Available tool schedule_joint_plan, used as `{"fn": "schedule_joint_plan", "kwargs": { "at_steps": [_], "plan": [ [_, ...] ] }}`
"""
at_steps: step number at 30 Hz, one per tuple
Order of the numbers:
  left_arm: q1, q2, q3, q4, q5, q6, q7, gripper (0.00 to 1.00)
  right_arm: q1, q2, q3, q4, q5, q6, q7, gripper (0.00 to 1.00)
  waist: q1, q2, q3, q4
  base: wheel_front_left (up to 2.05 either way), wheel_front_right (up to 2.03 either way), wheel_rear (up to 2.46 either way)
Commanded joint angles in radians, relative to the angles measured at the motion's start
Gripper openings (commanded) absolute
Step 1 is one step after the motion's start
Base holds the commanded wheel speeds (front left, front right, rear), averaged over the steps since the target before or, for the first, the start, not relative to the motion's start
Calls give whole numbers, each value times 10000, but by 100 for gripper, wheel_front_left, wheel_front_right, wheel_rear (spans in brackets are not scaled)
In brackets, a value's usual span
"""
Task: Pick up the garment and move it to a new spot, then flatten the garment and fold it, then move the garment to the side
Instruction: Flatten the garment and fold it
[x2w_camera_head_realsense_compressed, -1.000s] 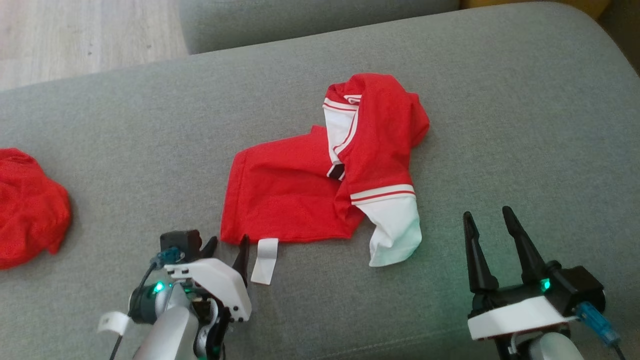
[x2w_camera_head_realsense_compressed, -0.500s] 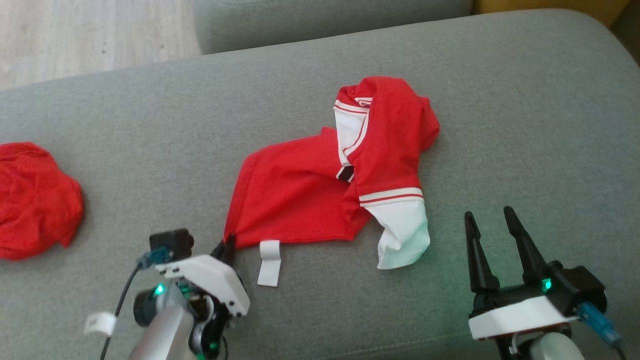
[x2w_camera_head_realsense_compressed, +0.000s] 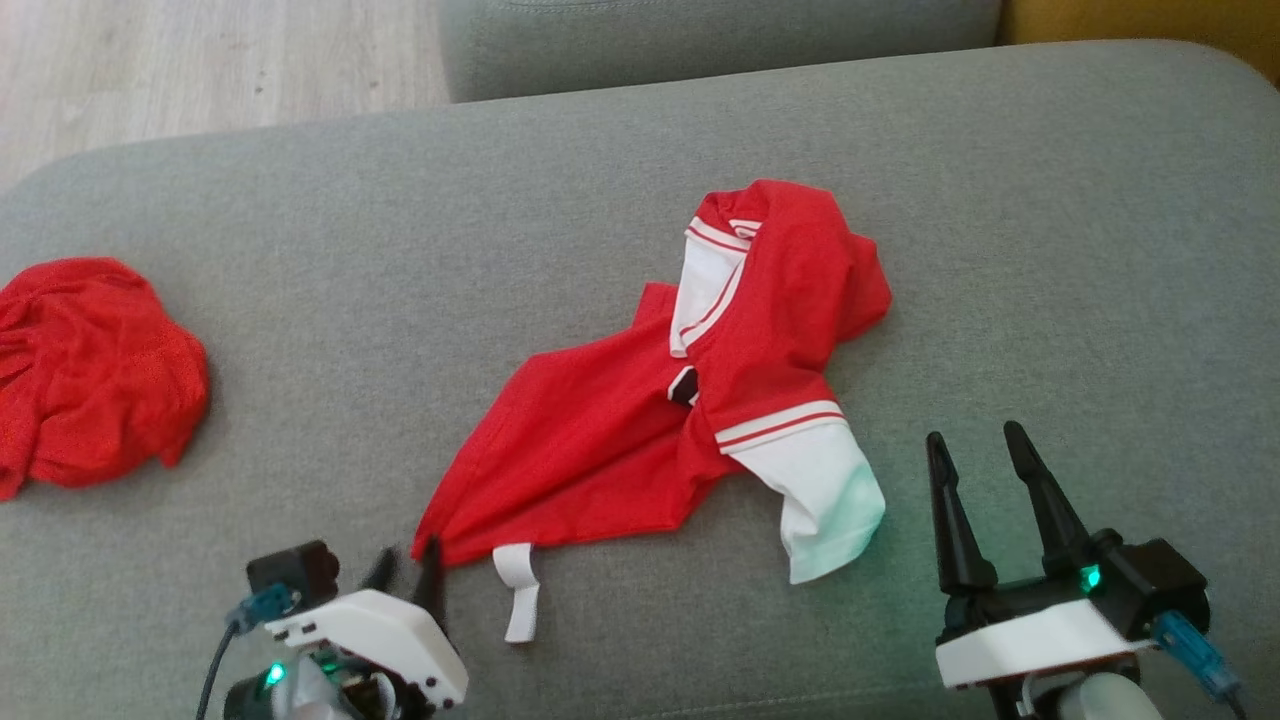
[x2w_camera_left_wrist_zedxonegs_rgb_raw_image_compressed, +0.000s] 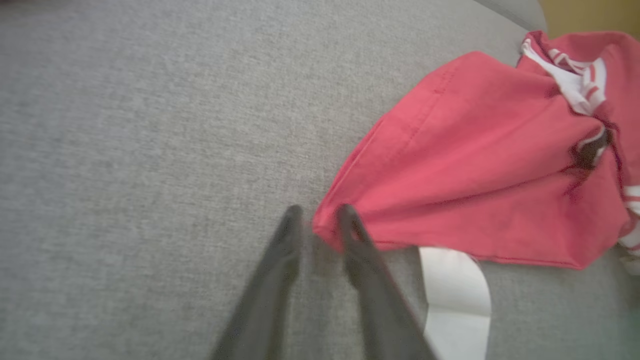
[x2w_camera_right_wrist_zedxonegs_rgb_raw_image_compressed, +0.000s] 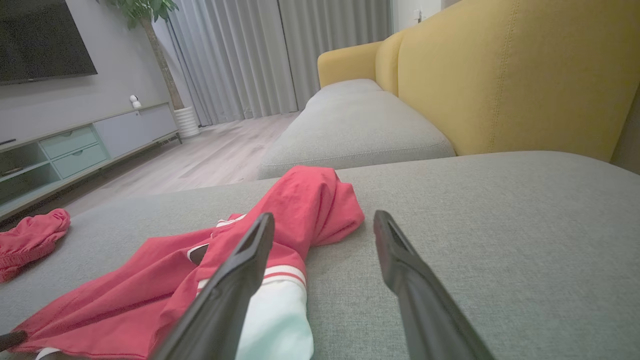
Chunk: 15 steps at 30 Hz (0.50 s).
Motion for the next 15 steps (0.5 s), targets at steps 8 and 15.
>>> {"fn": "schedule_joint_plan", "kwargs": {
  "at_steps": [8, 15],
  "plan": [
    [-42, 401, 744, -1229, 531, 1235, -157, 100, -306, -45, 203, -240, 35, 77, -65, 100, 0, 0, -119, -407, 0, 0, 0],
    [-174, -150, -641, -3037, -76, 673, 900, 100, -364, -45, 348, -254, 126, 77, -65, 100, 0, 0, -82, -998, 0, 0, 0]
  ]
}}
